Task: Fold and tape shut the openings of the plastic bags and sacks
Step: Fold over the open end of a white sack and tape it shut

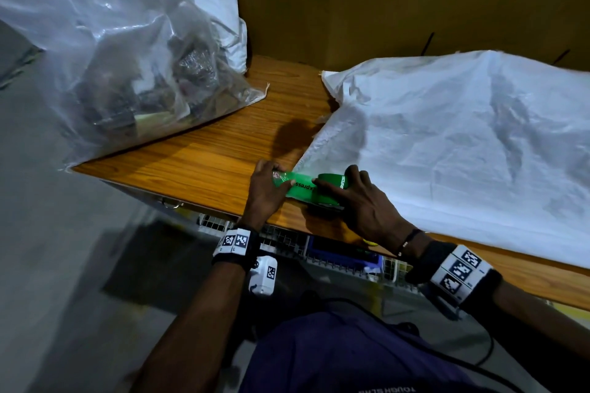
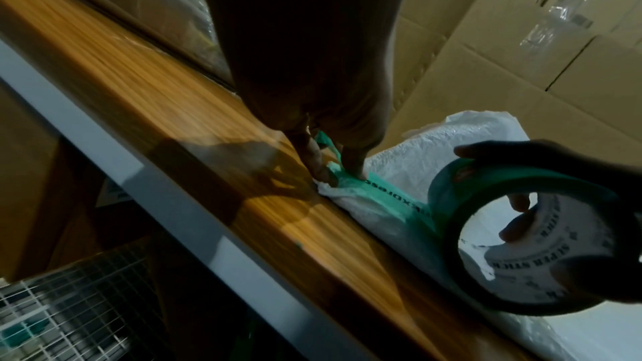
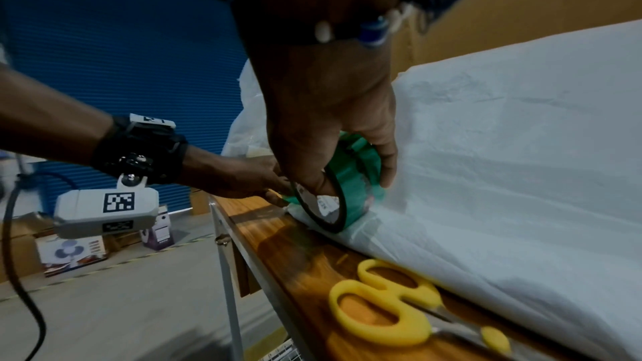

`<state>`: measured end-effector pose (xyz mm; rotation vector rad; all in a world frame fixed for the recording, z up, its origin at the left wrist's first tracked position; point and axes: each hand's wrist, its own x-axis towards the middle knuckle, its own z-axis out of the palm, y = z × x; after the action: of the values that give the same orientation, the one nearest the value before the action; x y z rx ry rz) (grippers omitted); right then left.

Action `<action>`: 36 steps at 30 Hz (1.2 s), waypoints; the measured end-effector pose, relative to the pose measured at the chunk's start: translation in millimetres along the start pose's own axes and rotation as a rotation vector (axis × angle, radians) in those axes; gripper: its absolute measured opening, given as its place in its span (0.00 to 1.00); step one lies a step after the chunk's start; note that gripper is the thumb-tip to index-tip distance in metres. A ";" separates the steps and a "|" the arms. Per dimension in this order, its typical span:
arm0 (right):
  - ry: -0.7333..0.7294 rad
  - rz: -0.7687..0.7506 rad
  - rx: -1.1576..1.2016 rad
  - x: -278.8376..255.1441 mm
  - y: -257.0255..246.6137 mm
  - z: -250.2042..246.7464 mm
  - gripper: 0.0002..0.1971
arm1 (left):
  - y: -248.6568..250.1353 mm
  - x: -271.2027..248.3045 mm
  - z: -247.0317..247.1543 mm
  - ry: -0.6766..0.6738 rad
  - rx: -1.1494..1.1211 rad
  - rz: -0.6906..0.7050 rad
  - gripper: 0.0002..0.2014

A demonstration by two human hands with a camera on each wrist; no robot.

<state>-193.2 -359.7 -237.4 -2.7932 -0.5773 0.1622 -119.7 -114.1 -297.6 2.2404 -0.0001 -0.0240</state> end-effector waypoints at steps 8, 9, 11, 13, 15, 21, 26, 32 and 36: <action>-0.173 0.115 -0.280 28.7 -24.6 -3.6 0.39 | 13.5 -0.8 9.9 0.010 0.158 -0.133 0.18; -0.181 0.119 -0.279 31.6 -25.9 -2.8 0.39 | 13.8 -1.0 10.7 0.012 0.168 -0.147 0.18; -0.190 0.123 -0.283 34.9 -26.2 -1.4 0.40 | 13.4 -0.1 12.6 0.020 0.174 -0.157 0.18; -0.196 0.125 -0.285 35.9 -26.1 0.1 0.42 | 13.8 1.3 13.6 0.023 0.167 -0.170 0.18; -0.197 0.120 -0.265 36.6 -25.2 2.9 0.42 | 16.6 1.2 12.7 0.024 0.161 -0.169 0.18; -0.130 0.122 -0.112 28.6 -22.8 5.9 0.40 | 12.6 -12.0 8.0 0.125 0.093 -0.149 0.16; -0.023 0.094 0.060 15.1 -19.9 6.8 0.35 | 12.4 -23.9 6.8 0.167 0.115 -0.133 0.12; 0.196 0.018 0.340 -8.2 -0.9 25.4 0.40 | 25.1 -37.7 19.1 0.170 0.416 0.000 0.14; 0.231 0.036 0.432 -13.6 6.2 31.7 0.45 | 29.1 -34.2 30.1 0.139 0.220 -0.162 0.12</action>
<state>-208.6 -362.7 -268.8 -2.3609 -0.3815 -0.0275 -154.2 -155.5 -292.9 2.4522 0.2663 0.0464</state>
